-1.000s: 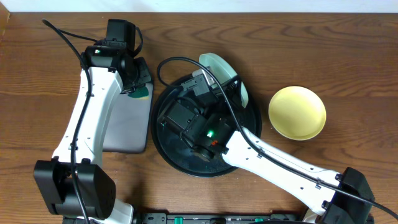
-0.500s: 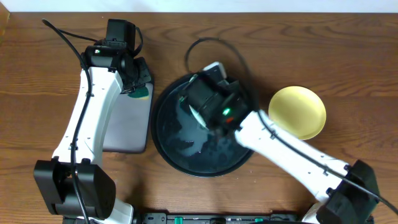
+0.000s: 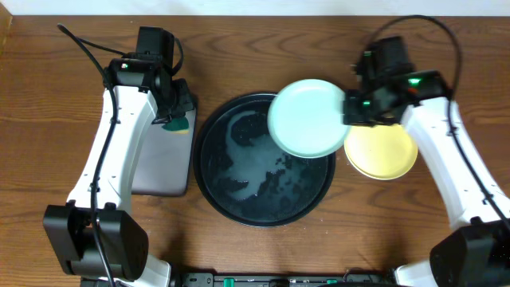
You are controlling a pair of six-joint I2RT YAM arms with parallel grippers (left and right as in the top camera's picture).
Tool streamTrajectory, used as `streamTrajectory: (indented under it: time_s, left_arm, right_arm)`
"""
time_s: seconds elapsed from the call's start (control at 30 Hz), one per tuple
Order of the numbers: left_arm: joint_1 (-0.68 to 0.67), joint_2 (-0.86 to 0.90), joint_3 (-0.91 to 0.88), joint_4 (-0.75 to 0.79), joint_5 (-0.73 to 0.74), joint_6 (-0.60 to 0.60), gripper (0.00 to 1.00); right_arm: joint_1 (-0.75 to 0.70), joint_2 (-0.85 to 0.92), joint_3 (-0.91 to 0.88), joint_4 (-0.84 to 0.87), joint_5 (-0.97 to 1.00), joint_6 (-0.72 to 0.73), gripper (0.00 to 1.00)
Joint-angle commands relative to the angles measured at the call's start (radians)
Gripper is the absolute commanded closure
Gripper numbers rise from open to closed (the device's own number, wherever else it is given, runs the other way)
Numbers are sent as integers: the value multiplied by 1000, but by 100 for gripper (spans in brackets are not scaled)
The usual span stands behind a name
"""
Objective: Clean dirty plates on tray and stack at the side
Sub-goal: 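Lift the pale green plate with right gripper and stack it on the yellow plate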
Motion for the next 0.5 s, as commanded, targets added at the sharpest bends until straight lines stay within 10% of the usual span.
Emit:
streamTrajectory:
  time_s: [0.0, 0.47]
  left_arm:
    - [10, 26, -6, -22, -13, 48, 93]
    - [43, 34, -13, -23, -17, 49, 93]
  right_arm:
    - [-137, -20, 1, -85, -11, -17, 99]
    - [-422, -20, -114, -121, 164, -16, 99]
